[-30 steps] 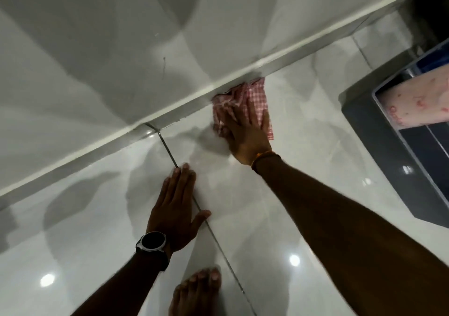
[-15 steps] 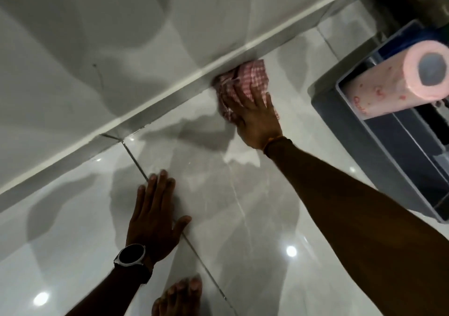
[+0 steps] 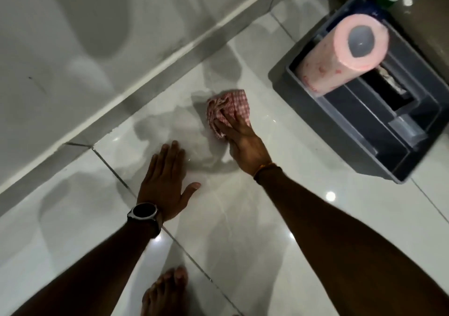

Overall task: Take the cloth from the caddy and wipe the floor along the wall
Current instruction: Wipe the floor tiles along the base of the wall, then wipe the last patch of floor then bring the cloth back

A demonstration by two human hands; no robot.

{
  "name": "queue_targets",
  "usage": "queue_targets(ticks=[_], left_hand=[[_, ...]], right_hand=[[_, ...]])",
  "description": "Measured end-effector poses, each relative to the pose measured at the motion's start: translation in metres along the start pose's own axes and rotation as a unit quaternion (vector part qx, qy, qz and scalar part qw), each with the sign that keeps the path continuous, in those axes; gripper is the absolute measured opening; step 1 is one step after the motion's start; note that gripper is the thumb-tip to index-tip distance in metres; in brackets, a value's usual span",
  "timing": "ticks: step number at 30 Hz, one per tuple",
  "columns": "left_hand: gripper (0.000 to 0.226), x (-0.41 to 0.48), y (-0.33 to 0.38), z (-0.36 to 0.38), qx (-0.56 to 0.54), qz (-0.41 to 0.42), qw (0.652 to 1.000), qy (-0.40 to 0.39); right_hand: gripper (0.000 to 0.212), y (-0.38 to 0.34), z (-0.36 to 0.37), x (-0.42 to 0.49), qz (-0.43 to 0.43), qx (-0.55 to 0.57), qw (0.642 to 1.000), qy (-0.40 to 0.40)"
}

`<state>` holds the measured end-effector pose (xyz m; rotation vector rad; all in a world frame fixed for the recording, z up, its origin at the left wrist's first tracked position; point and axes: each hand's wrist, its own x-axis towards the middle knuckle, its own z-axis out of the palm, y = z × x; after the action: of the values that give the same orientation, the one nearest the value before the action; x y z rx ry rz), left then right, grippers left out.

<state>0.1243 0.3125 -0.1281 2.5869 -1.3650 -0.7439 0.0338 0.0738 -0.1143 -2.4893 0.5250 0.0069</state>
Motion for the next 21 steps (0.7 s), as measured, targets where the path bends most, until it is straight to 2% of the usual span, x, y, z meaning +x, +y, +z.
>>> queue_targets(ticks=[4,8,12,18,21], left_hand=[[0.101,0.017,0.037,-0.027,0.010,0.043,0.999,-0.007],[0.095,0.024,0.082,-0.061,0.031,0.103,0.994,-0.007],[0.098,0.026,0.136,-0.088,0.040,0.162,0.986,-0.011],[0.105,0.056,0.230,-0.097,0.071,0.242,0.967,-0.032],[0.104,0.083,0.270,-0.085,0.093,0.280,0.955,-0.027]], right_hand=[[0.057,-0.019,-0.021,-0.035,0.091,0.101,0.990,0.047],[0.061,-0.021,-0.061,-0.073,0.128,0.096,0.983,0.089],[0.057,-0.008,-0.119,-0.121,0.159,0.080,0.975,0.133],[0.052,0.055,-0.202,-0.181,0.245,0.035,0.944,0.217],[0.053,0.103,-0.228,-0.189,0.295,0.012,0.926,0.234]])
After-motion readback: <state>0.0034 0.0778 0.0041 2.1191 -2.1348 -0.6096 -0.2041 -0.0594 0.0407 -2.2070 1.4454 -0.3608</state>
